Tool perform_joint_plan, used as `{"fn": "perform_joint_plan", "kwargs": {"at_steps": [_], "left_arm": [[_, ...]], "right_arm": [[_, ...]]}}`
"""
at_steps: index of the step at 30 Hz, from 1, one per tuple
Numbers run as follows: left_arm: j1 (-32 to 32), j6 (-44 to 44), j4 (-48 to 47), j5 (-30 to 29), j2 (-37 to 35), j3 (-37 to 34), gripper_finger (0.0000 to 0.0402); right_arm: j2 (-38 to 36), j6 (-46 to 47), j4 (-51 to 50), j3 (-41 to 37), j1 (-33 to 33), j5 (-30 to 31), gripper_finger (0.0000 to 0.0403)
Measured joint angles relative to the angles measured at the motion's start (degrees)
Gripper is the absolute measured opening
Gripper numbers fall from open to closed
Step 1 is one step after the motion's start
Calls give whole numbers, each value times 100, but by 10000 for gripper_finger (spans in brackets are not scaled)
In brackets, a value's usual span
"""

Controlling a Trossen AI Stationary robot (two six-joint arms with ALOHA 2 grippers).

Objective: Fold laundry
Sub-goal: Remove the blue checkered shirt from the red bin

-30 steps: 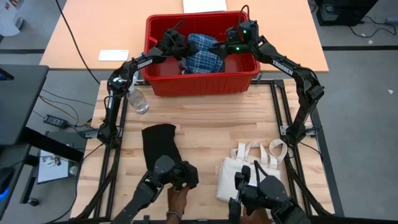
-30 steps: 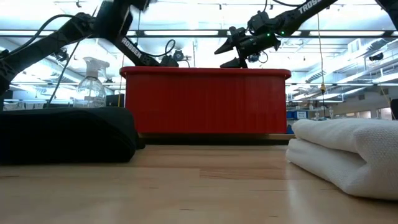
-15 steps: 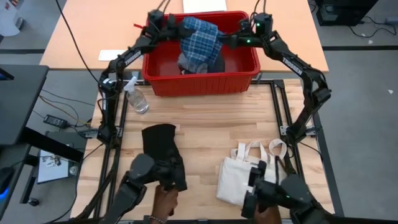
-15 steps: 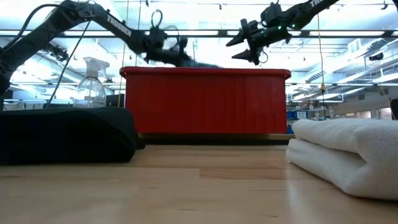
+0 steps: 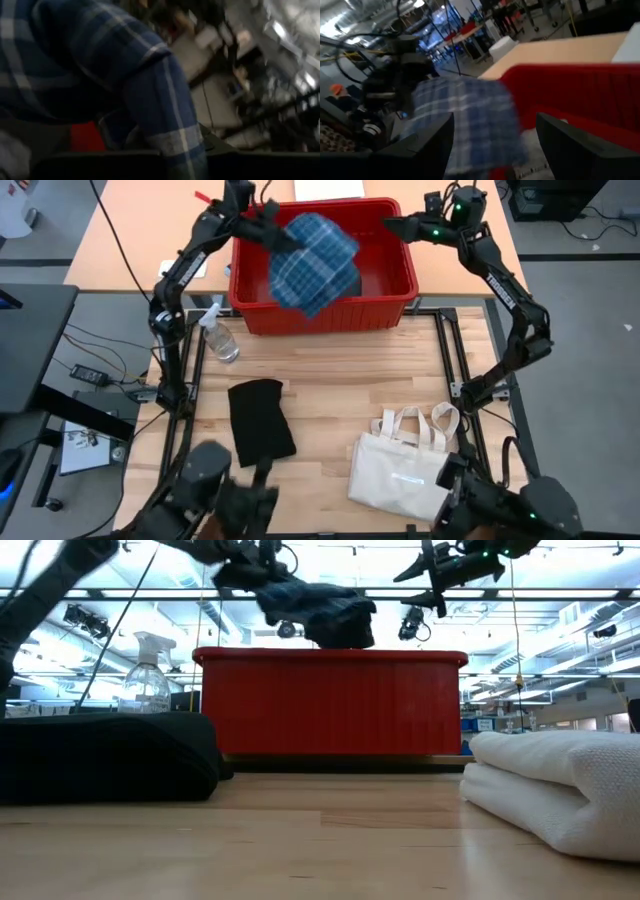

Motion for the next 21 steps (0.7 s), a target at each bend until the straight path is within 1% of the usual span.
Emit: {"fn": "perform_joint_plan", "kwargs": {"at_steps": [2, 4, 9, 13, 15, 17, 19, 21], "left_arm": [[-42, 649, -774, 9, -317, -178, 27], [-102, 1058, -1276, 7, -633, -342, 29], [-420, 1525, -2118, 165, -1402, -752, 34], [-786, 2251, -3125, 186, -2064, -1322, 35], [-996, 2436, -3322, 184, -2487, -1875, 36], [-1199, 2444, -3283, 184, -2963, -2599, 36], [-1371, 2367, -3066, 186, -3462, -3412, 36], [-1507, 2062, -2561, 184, -3960, -4270, 37]], "right_arm": [[-56, -92, -238, 0, -3, 10, 286], [-92, -216, -392, 0, 32, 75, 286], [-116, -184, -349, 0, 113, 279, 286], [-116, -10, -349, 0, 163, 259, 286], [-124, 103, -311, 0, 228, 182, 286], [-149, 205, -249, 0, 364, 185, 286], [-186, 295, -77, 0, 535, 244, 286], [-215, 308, 40, 1, 736, 409, 286]]}}
